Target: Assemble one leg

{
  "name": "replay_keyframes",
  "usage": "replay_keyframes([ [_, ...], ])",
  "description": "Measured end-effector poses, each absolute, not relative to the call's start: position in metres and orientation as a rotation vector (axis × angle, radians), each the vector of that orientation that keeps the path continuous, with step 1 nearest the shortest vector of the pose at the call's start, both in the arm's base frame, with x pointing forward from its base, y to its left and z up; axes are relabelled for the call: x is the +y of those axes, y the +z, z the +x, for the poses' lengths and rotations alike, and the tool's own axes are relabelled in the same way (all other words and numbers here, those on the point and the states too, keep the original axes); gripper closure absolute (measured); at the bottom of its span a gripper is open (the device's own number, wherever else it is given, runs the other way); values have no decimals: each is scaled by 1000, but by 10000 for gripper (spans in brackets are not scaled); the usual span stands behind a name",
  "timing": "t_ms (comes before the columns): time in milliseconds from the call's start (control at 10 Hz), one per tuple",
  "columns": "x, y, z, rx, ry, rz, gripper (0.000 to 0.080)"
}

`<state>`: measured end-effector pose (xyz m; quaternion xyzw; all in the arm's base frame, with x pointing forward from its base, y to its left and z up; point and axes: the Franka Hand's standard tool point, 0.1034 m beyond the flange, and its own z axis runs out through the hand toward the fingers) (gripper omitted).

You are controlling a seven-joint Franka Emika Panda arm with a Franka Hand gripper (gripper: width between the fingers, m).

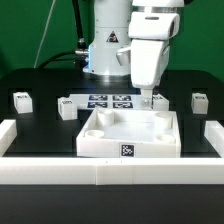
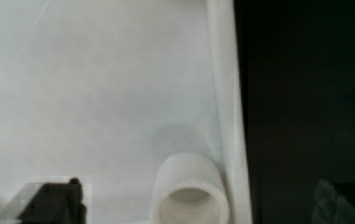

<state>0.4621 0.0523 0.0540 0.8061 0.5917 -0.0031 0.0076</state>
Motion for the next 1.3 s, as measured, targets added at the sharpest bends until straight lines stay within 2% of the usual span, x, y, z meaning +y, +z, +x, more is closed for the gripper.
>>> replay_keyframes([
  [200, 49, 50, 462, 1887, -7, 2494, 150],
  [400, 29, 22, 456, 2006, -3, 2422, 150],
  [900, 23, 7, 447, 2006, -29, 2448, 150],
  [1200, 23, 7, 447, 2006, -29, 2448, 550],
  [1300, 23, 7, 447, 2006, -30, 2448, 550],
])
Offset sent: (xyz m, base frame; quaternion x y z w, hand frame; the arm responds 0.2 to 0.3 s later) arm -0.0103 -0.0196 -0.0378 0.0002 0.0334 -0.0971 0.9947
